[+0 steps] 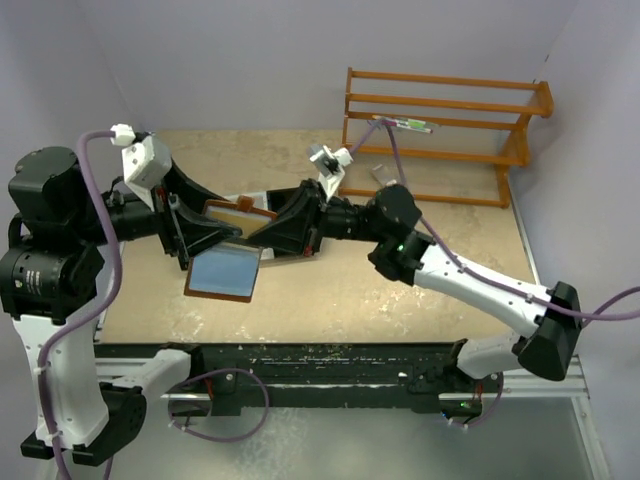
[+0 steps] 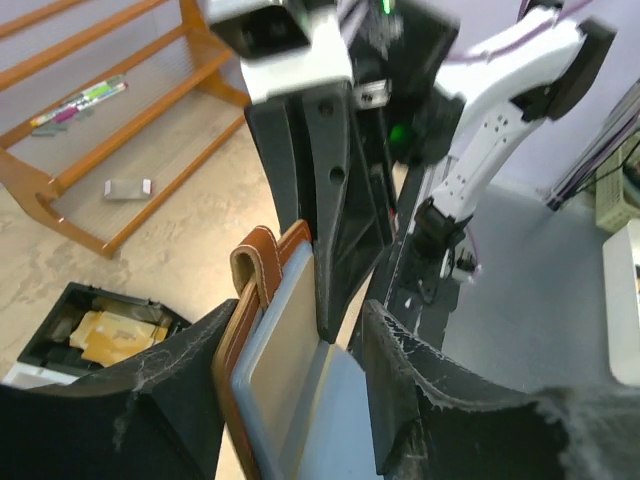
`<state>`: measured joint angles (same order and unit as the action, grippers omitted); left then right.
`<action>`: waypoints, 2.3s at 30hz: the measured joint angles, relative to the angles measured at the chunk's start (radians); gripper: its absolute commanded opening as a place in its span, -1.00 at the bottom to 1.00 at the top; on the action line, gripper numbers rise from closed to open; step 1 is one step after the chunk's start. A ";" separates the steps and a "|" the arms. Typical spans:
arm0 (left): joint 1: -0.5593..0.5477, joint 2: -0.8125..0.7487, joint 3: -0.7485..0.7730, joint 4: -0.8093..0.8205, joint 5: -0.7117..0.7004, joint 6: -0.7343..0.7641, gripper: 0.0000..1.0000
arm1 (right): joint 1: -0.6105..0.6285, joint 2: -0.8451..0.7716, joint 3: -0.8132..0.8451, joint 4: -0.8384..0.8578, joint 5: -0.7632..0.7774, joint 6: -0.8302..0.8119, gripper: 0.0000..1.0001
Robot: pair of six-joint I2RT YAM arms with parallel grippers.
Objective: Take the credit cards out of the card holder
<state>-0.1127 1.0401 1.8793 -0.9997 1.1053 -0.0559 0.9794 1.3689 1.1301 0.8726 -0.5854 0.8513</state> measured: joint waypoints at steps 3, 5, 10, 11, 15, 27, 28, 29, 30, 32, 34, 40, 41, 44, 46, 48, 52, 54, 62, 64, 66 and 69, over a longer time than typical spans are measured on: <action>0.000 0.031 0.039 -0.152 0.004 0.174 0.08 | -0.003 0.018 0.235 -0.446 -0.045 -0.216 -1.00; 0.000 0.046 0.040 -0.262 0.013 0.306 0.05 | -0.003 0.050 0.375 -0.686 -0.056 -0.338 -1.00; 0.000 0.077 -0.035 -0.456 -0.002 0.523 -0.20 | 0.002 0.169 0.635 -1.179 -0.068 -0.607 -1.00; 0.000 0.083 -0.056 -0.487 -0.015 0.552 -0.28 | 0.002 0.193 0.666 -1.249 -0.068 -0.645 -1.00; 0.000 0.117 -0.108 -0.526 -0.035 0.610 -0.44 | 0.006 0.277 0.748 -1.437 -0.060 -0.750 -1.00; -0.015 0.058 -0.205 -0.519 -0.026 0.689 -0.47 | 0.027 0.348 0.871 -1.652 -0.080 -0.838 -1.00; -0.015 0.054 -0.211 -0.517 -0.020 0.689 -0.46 | 0.026 0.348 0.872 -1.654 -0.083 -0.838 -1.00; -0.015 0.050 -0.217 -0.515 -0.015 0.689 -0.43 | 0.026 0.348 0.872 -1.656 -0.088 -0.837 -1.00; -0.015 0.047 -0.222 -0.514 -0.011 0.688 -0.42 | 0.026 0.348 0.872 -1.657 -0.090 -0.836 -1.00; -0.015 0.042 -0.235 -0.512 -0.001 0.687 -0.40 | 0.026 0.348 0.872 -1.657 -0.096 -0.835 -1.00; -0.015 0.036 -0.249 -0.512 0.010 0.686 -0.41 | 0.026 0.348 0.872 -1.654 -0.104 -0.833 -1.00; -0.015 0.031 -0.256 -0.512 0.024 0.675 -1.00 | 0.026 0.346 0.872 -1.646 -0.114 -0.831 -0.15; -0.015 0.033 -0.255 -0.513 0.027 0.670 -1.00 | 0.026 0.343 0.867 -1.641 -0.110 -0.828 0.07; -0.023 0.045 -0.244 -0.517 0.039 0.637 -1.00 | 0.006 0.309 0.803 -1.531 -0.091 -0.779 0.40; -0.023 0.053 -0.228 -0.491 0.044 0.587 -1.00 | -0.027 0.244 0.686 -1.400 -0.088 -0.716 0.49; -0.024 0.053 -0.210 -0.430 0.044 0.510 -1.00 | -0.080 0.139 0.500 -1.219 -0.094 -0.599 0.56; -0.024 0.025 -0.198 -0.233 0.043 0.298 -1.00 | -0.144 -0.067 0.131 -0.800 -0.083 -0.351 0.53; -0.025 0.007 -0.198 -0.160 0.042 0.212 -1.00 | -0.141 -0.129 -0.003 -0.603 -0.060 -0.244 0.48; -0.025 -0.044 -0.197 0.039 0.043 -0.014 -1.00 | -0.132 -0.119 -0.100 -0.215 -0.040 -0.005 0.36; -0.025 -0.047 -0.199 0.056 0.043 -0.036 -1.00 | -0.132 -0.093 -0.090 -0.156 -0.045 0.034 0.24; -0.025 -0.049 -0.202 0.064 0.040 -0.046 -1.00 | -0.132 -0.068 -0.083 -0.112 -0.058 0.064 0.01; -0.024 -0.053 -0.206 0.065 0.020 -0.056 -0.67 | -0.130 -0.040 -0.075 -0.070 -0.080 0.101 -0.63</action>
<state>-0.1368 0.9867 1.6737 -0.9344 1.1252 -0.1123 0.8497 1.3289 1.0550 0.8028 -0.6655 0.9527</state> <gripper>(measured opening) 0.075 0.449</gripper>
